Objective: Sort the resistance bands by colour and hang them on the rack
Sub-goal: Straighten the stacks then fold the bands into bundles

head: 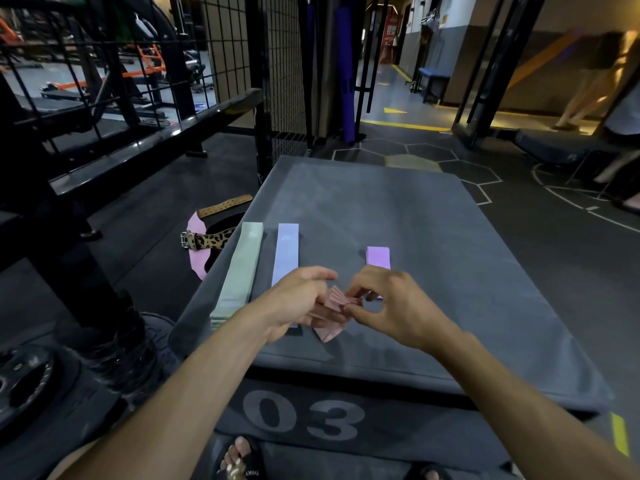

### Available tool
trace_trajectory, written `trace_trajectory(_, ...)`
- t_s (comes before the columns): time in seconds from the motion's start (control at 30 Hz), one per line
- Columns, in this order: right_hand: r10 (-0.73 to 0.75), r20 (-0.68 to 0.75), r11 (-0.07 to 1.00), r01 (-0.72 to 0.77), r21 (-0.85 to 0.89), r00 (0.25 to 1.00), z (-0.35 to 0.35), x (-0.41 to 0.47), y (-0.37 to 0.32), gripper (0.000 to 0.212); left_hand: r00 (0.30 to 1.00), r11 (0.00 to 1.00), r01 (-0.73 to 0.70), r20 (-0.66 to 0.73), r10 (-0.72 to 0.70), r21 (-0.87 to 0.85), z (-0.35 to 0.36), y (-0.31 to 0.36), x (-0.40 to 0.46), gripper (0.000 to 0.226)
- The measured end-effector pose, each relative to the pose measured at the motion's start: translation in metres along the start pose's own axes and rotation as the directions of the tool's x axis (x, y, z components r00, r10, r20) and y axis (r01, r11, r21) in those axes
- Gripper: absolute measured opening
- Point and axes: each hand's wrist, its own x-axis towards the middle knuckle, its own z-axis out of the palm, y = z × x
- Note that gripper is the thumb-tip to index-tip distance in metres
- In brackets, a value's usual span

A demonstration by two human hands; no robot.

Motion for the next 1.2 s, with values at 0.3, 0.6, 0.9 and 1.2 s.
trace_trajectory(0.3, 0.090, -0.096, 0.987, -0.076, 0.141, 0.991, 0.002, -0.001, 0.003, 0.012, 0.999, 0.999, -0.034, 0.038, 0.034, -0.009, -0.003, -0.002, 0.003, 0.045)
trace_trajectory(0.6, 0.200, -0.115, 0.962, -0.173, 0.211, 0.973, 0.003, 0.001, -0.006, 0.013, 0.998, 0.998, -0.062, 0.030, 0.062, 0.003, -0.005, -0.008, 0.010, 0.042)
trace_trajectory(0.9, 0.200, -0.116, 0.977, -0.190, 0.096, 0.973, 0.010, 0.003, -0.010, 0.016, 0.999, 1.000, -0.029, 0.026, 0.029, -0.004, -0.005, -0.006, 0.008, 0.043)
trace_trajectory(1.2, 0.286, -0.290, 0.958, -0.282, 0.058, 0.913, 0.010, 0.008, -0.006, 0.019, 0.999, 0.999, -0.032, -0.002, 0.032, 0.032, -0.007, -0.005, 0.009, 0.037)
